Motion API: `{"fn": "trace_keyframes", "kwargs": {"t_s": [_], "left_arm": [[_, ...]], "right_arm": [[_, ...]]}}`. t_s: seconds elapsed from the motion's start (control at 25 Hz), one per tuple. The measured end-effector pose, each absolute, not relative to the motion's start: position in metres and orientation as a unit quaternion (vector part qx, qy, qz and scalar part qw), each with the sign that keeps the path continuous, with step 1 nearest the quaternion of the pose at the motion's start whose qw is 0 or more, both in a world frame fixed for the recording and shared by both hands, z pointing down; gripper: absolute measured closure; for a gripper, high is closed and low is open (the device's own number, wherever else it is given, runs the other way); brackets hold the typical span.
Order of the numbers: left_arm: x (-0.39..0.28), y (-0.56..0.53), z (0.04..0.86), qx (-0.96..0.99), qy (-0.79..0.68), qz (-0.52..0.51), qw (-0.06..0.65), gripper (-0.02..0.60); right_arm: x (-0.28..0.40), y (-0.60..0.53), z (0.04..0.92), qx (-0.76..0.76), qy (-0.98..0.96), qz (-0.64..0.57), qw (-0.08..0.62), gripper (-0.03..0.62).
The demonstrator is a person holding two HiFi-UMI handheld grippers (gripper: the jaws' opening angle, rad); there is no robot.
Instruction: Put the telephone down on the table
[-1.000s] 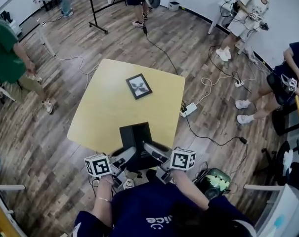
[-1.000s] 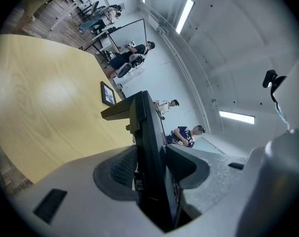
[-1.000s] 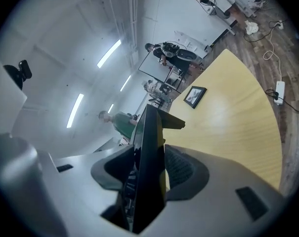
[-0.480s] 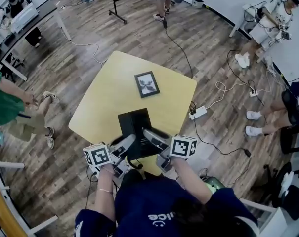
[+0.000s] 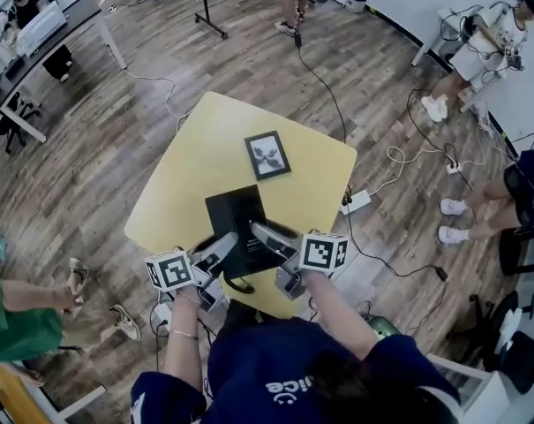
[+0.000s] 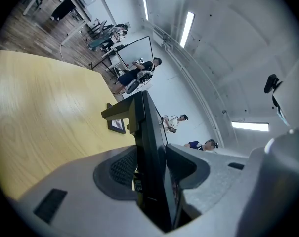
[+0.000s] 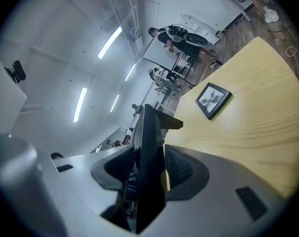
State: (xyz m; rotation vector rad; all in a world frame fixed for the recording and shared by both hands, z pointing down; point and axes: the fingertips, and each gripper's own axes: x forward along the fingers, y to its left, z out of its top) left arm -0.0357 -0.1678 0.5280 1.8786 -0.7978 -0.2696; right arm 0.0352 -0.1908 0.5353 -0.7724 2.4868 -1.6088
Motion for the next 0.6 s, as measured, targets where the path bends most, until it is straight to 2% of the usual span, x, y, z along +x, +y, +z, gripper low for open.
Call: {"fn": "trace_keyframes", "kwargs": {"t_s": [0.6], "left_arm": [[-0.048, -0.217, 0.55, 0.774, -0.336, -0.107, 0.526, 0.399]], "right_arm": [[0.017, -0.238, 0.556, -0.256, 0.792, -0.552, 0.043, 0.393]]}}
